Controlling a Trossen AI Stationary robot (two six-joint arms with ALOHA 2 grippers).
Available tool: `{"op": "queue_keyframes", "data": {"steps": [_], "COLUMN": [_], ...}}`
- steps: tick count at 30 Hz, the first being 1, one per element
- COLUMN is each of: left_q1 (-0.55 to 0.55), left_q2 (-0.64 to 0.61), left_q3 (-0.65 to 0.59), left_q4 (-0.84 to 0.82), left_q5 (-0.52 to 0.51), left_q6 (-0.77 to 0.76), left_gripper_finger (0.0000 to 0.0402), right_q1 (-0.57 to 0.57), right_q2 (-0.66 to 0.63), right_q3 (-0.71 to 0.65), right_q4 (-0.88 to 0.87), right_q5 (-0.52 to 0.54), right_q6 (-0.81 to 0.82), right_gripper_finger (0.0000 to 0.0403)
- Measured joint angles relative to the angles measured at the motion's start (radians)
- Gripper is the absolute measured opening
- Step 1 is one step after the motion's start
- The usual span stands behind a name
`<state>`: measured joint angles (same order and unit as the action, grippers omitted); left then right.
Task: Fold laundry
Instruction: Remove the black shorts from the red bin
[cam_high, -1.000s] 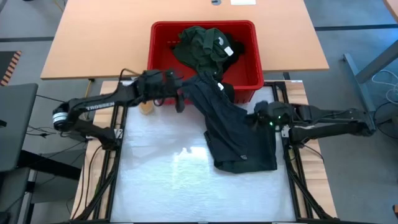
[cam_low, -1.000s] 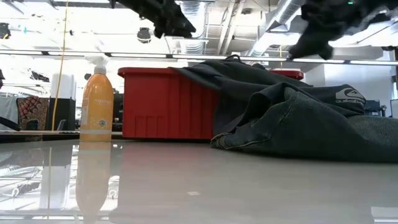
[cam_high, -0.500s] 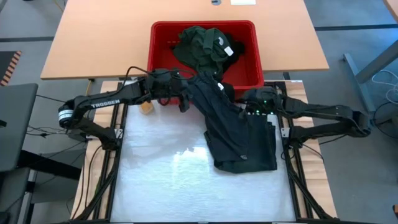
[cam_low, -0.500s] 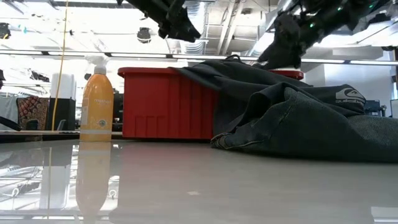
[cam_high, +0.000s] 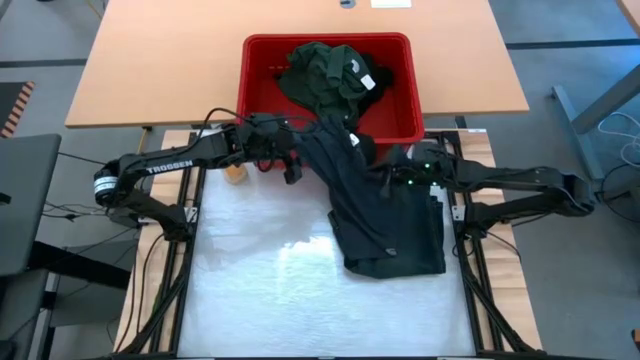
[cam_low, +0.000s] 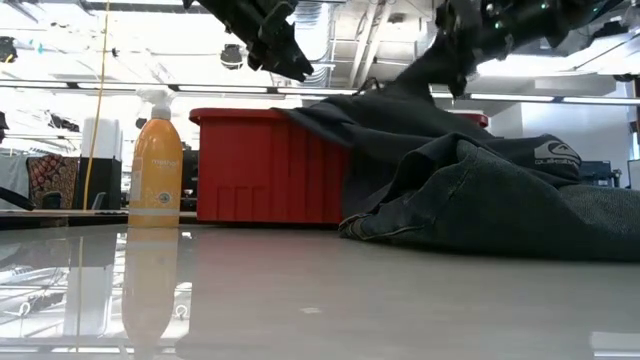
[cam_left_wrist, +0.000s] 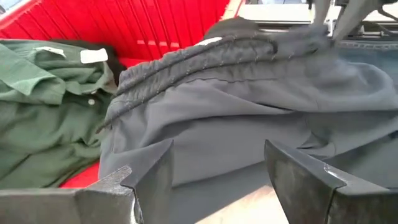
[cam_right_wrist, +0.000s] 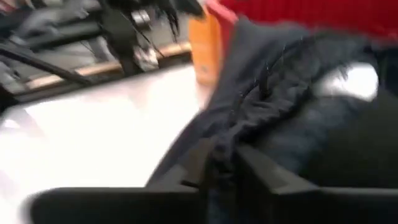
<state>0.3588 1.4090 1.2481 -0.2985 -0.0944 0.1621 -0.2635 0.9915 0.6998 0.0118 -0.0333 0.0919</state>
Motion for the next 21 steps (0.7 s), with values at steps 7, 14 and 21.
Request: {"op": "queue_keyframes", "data": {"steps": [7, 14, 21], "left_q1": [0.000, 0.000, -0.038], "left_q2": [0.000, 0.000, -0.002], "left_q3": [0.000, 0.000, -0.064], "left_q4": [-0.029, -0.171, -0.220], "left_q5": [0.000, 0.050, 0.117], "left_q6": [0.000, -0.028, -0.101], "left_gripper_finger": [0.0238, 0.0238, 0.0238], "right_q1": [0.066, 0.248, 0.521], "right_q2": [-0.040, -0.023, 0.038], "right_q3": [0.049, 0.064, 0.063], "right_q4": [0.023, -0.238, -0.527], "right_q5": [-0.218, -0.485, -0.477], "right_q6": [0.051, 0.302, 0.553], "right_gripper_finger": [0.0029, 0.0020, 0.0023]}}
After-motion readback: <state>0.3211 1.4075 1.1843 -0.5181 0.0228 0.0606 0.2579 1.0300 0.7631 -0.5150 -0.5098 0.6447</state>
